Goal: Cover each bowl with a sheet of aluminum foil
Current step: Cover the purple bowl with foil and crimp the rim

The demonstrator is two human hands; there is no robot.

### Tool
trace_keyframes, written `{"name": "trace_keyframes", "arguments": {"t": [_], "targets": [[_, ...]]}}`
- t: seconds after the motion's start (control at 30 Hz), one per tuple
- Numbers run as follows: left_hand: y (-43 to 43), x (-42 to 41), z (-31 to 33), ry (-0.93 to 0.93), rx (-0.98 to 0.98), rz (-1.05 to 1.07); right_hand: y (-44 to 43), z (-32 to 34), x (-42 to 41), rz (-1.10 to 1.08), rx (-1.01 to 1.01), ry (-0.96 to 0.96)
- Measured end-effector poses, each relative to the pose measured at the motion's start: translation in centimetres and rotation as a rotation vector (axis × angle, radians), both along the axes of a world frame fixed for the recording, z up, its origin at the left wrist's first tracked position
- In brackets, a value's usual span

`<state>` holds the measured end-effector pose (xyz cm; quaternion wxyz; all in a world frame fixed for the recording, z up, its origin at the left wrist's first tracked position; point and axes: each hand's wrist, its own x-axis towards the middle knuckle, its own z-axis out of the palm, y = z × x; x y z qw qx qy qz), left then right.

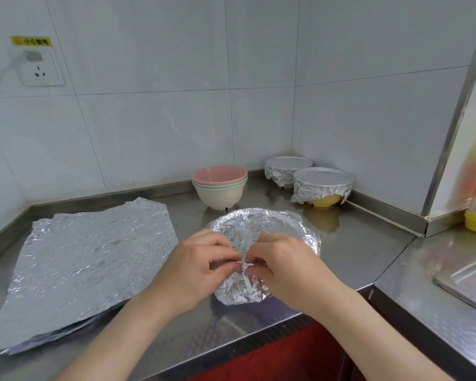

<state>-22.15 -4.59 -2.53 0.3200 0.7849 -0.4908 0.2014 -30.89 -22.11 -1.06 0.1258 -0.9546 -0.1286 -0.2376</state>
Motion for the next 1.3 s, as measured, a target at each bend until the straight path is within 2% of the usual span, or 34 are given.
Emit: {"name": "trace_keyframes", "arguments": {"t": [0.17, 0.3, 0.47, 0.57, 0.77, 0.93, 1.03, 1.1, 1.2, 1.3], "targets": [[-1.0, -0.9, -0.5, 0.032, -0.032, 0.007, -0.8, -0.1, 0.3, -0.020, -0.044, -0.030], [-1.2, -1.7, 0.0, 0.113, -0.101, -0.029, -2.4, 1.2, -0.7, -0.058, -0.016, 0.082], [-1.2, -1.5, 0.3, 0.126, -0.068, -0.015, -4.1, 2.1, -1.9, -0.064, 0.052, 0.206], [-1.5, -1.6, 0.0, 0.151, -0.082, -0.018, -3.1, 2.1, -2.0, -0.037, 0.161, 0.131], [-1.9, -1.2, -0.4, 0.031, -0.012, -0.032, -1.5, 0.7, -1.2, -0.015, 0.149, 0.072], [-2.3, -0.9, -0.8, -0.127, 0.022, -0.035, -1.0, 0.0, -0.5, -0.067, -0.131, -0.022], [-2.4, -0.8, -0.8, -0.128, 0.005, -0.039, -0.7, -0.6, -0.2, -0.120, -0.205, -0.074], [-2.6, -0.8, -0.8, -0.101, -0.007, -0.046, -1.0, -0.7, -0.5, -0.085, -0.177, -0.094], [-2.4, -1.3, -0.4, 0.010, -0.017, -0.057, -1.7, -0.1, -1.2, -0.019, -0.058, -0.017], [-1.7, -1.1, 0.0, 0.075, -0.054, -0.028, -2.8, 0.3, -1.8, -0.039, 0.051, 0.022]]}}
